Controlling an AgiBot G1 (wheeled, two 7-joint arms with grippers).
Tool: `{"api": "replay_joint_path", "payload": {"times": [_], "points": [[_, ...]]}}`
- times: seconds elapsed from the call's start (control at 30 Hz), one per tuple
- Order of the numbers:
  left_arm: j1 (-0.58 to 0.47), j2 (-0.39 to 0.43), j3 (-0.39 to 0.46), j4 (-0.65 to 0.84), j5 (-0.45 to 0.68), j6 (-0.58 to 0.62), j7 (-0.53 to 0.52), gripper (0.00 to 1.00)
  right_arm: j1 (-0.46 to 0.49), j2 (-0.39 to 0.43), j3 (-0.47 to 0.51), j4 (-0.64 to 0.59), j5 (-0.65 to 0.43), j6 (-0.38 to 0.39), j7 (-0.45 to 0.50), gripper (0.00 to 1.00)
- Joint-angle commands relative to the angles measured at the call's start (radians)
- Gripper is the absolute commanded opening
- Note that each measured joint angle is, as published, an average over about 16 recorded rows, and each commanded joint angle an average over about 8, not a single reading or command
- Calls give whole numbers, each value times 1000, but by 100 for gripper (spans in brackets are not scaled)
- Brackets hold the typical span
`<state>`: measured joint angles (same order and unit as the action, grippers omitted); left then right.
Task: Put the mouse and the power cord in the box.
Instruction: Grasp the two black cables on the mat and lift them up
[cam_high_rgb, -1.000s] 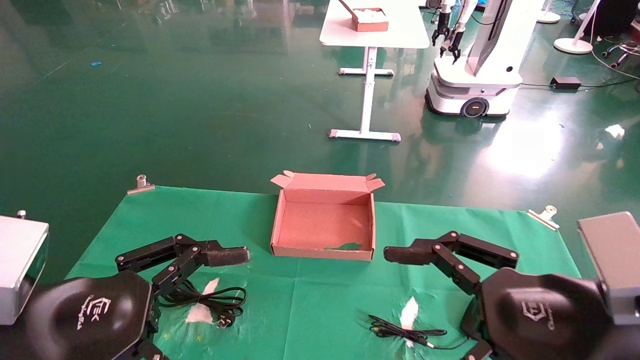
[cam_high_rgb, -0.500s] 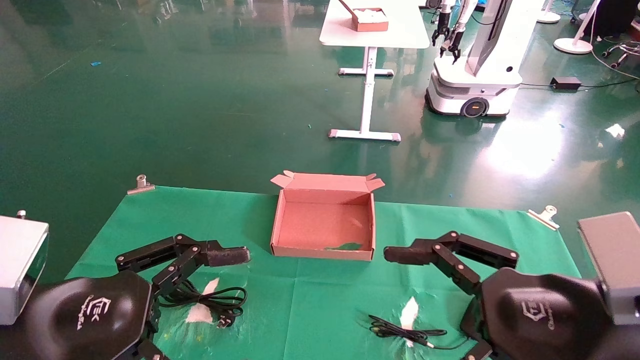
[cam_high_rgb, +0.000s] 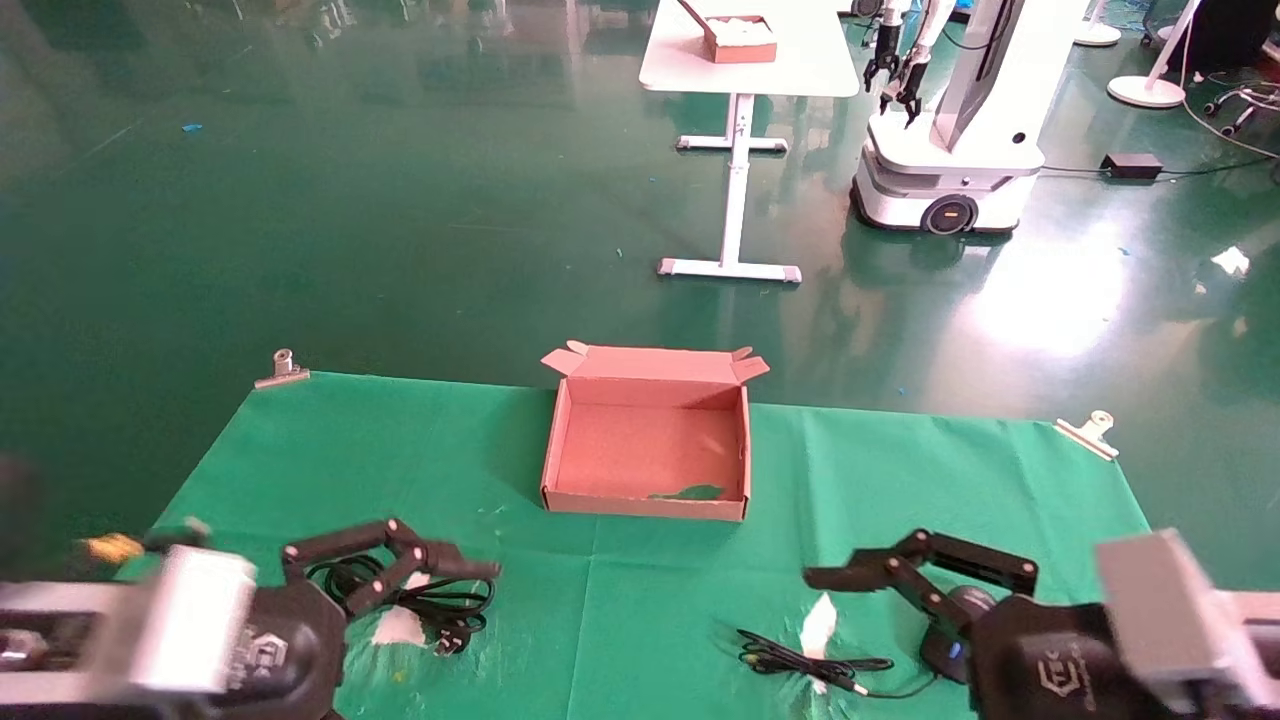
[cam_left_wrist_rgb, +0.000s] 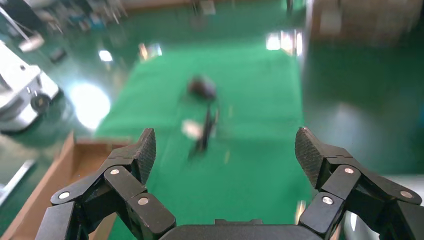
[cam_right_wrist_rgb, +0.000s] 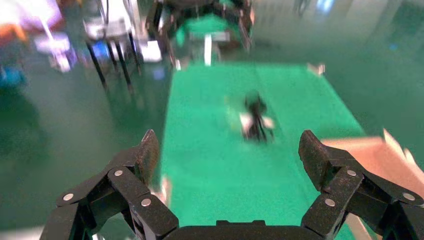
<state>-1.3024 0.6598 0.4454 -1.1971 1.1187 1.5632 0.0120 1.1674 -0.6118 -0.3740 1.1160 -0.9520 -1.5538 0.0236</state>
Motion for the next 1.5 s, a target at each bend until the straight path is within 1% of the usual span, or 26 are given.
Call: {"api": "replay_joint_path", "payload": {"times": [0.03, 0.13, 0.27, 0.4, 0.53, 0.67, 0.8, 1.03, 1.27, 1.3, 1.33, 1.37, 1.4, 1.5], "points": [[-57, 8, 43, 15, 98, 17, 44, 100, 27, 4, -24, -34, -49, -22, -36, 100], [-149, 58, 131, 105, 246, 15, 141, 100, 92, -22, -82, -136, -169, -9, -119, 100], [-247, 145, 221, 294, 395, -10, 265, 100, 170, -90, -151, -295, -325, 33, -232, 100], [-313, 233, 270, 511, 496, -76, 378, 100, 229, -184, -206, -454, -445, 87, -340, 100], [-352, 312, 297, 695, 573, -194, 475, 100, 276, -284, -247, -605, -524, 143, -445, 100], [-371, 374, 315, 822, 625, -315, 540, 100, 314, -366, -273, -735, -572, 195, -533, 100], [-383, 415, 327, 910, 654, -391, 591, 100, 344, -422, -287, -841, -599, 240, -605, 100], [-394, 456, 337, 1017, 674, -452, 669, 100, 377, -475, -298, -969, -621, 299, -699, 100], [-396, 475, 336, 1086, 672, -473, 721, 100, 390, -498, -300, -1041, -625, 319, -755, 100], [-397, 476, 336, 1093, 672, -474, 728, 100, 391, -500, -299, -1049, -624, 319, -760, 97], [-397, 477, 337, 1100, 673, -475, 733, 100, 391, -501, -299, -1055, -624, 320, -765, 89], [-398, 478, 338, 1106, 674, -476, 738, 95, 391, -502, -299, -1062, -623, 320, -768, 80], [-398, 479, 338, 1110, 676, -477, 742, 87, 391, -503, -298, -1066, -623, 320, -770, 67], [-402, 484, 342, 1128, 681, -484, 752, 50, 393, -506, -298, -1085, -622, 322, -775, 30]]}}
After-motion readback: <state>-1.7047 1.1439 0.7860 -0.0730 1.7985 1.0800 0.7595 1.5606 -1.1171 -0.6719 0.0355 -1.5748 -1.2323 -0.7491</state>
